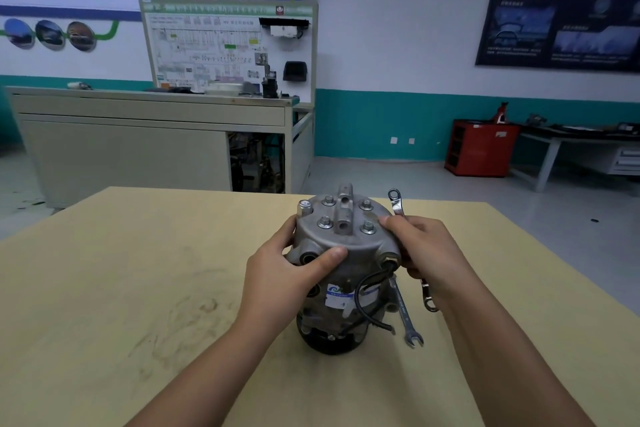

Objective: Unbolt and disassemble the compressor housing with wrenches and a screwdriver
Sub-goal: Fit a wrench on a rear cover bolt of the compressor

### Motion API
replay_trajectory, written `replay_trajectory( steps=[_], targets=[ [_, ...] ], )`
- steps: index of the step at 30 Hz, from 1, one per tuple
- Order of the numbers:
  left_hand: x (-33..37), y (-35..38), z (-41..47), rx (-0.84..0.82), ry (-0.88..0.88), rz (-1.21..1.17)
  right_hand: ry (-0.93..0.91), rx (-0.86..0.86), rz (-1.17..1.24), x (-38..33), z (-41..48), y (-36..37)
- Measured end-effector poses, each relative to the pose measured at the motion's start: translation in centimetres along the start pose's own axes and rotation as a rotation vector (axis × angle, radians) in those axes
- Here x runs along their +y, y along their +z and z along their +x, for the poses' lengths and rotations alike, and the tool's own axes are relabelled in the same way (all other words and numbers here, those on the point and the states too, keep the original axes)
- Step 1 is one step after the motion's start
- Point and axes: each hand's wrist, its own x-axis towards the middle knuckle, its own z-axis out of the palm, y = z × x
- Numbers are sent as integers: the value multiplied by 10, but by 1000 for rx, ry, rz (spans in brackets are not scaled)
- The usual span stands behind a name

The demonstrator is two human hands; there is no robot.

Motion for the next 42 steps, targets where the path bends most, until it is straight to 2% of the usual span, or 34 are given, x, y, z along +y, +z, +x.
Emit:
replay_trajectory(
  steps=[4,6,11,15,20,26,31,35,42],
  targets=[
    [6,2,-13,-5,24,13,95,-123,90,0,-7,-16],
    [8,3,-16,-8,42,38,139,-121,321,-2,-6,-24],
    [8,5,-19,3,52,66,68,-55,945,-21,-8,-32],
    [2,7,-20,37,41,124,-9,-45,1212,-41,-7,-24],
    [-4,9,-22,74,35,156,-97,-119,1210,-48,-9,-14],
    [-8,11,-24,106,11,130,-251,-57,1172,-46,-8,-7],
    [-9,12,-26,134,-1,125,-243,-67,1256,-40,-3,-4],
    [-9,14,-27,149,-13,117,-216,-143,1377,-40,4,-6],
    [-10,14,-30,168,-34,45,-231,-223,1414,-38,11,1]
  ],
)
